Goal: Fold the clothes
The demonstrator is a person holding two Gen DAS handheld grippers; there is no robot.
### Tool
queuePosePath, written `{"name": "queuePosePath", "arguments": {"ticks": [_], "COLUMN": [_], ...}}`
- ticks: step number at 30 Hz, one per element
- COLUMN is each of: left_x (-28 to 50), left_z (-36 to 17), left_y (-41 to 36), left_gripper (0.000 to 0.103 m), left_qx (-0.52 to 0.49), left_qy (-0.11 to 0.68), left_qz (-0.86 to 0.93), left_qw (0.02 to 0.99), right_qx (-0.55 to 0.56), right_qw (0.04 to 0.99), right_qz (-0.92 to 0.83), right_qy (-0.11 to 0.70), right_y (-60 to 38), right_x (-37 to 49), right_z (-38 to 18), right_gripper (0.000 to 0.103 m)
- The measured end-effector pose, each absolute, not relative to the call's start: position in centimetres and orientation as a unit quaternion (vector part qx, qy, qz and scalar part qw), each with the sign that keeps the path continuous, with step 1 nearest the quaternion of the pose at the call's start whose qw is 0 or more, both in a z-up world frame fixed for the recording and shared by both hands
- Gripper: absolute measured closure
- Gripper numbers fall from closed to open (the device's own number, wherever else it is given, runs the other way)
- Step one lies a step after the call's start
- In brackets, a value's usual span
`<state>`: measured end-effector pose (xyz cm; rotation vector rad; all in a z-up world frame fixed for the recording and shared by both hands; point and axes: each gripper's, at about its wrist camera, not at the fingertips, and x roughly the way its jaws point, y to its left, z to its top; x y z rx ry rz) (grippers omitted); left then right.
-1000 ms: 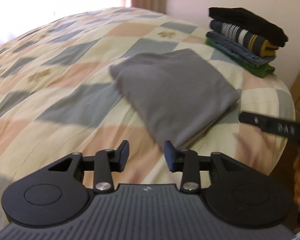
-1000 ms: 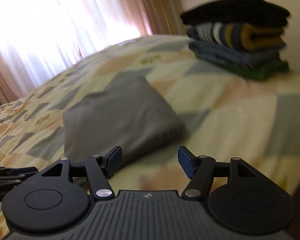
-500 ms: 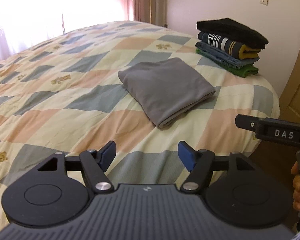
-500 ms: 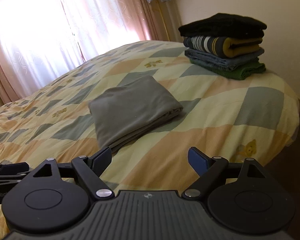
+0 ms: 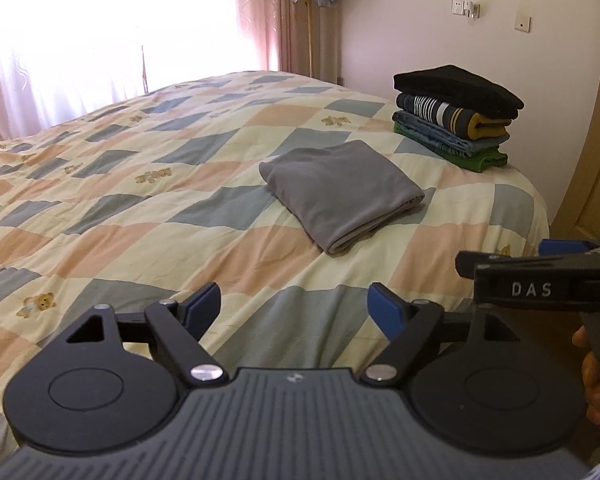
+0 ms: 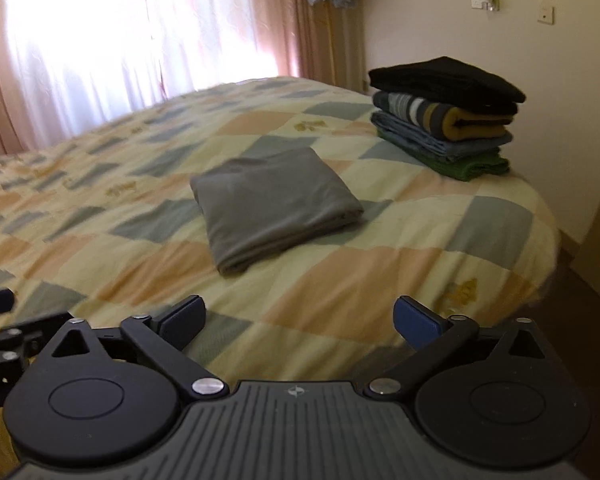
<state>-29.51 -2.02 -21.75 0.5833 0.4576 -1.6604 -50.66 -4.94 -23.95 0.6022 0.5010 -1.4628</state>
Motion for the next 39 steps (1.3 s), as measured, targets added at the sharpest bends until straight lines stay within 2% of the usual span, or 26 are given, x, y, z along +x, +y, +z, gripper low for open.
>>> {"name": "queuePosePath", "arguments": {"ticks": [16, 32, 39], "left_x": [-26.4, -28.0, -30.0], "left_z": [-22.0, -21.6, -23.5], "left_y": [-0.9, 0.7, -1.9], "left_gripper": [0.009, 0.005, 0.004], "left_qx": [0.226, 0.218, 0.239], "left_qy": [0.213, 0.186, 0.203], "left_qz": [-0.727, -0.761, -0.757], "left_qw": [0.613, 0.582, 0.573], "right_qx": [0.252, 0.249, 0.281], "right_qw": [0.644, 0.623, 0.629], "right_qz": [-0.684, -0.714, -0.697], "right_qy": [0.229, 0.201, 0.197], "right_y": [-0.3, 3.1, 1.2], "right_x": [-48.8, -49.7, -52.6], "right_z": [-20.9, -20.2, -22.8], "right_gripper": [0.000, 0.000, 0.000]}}
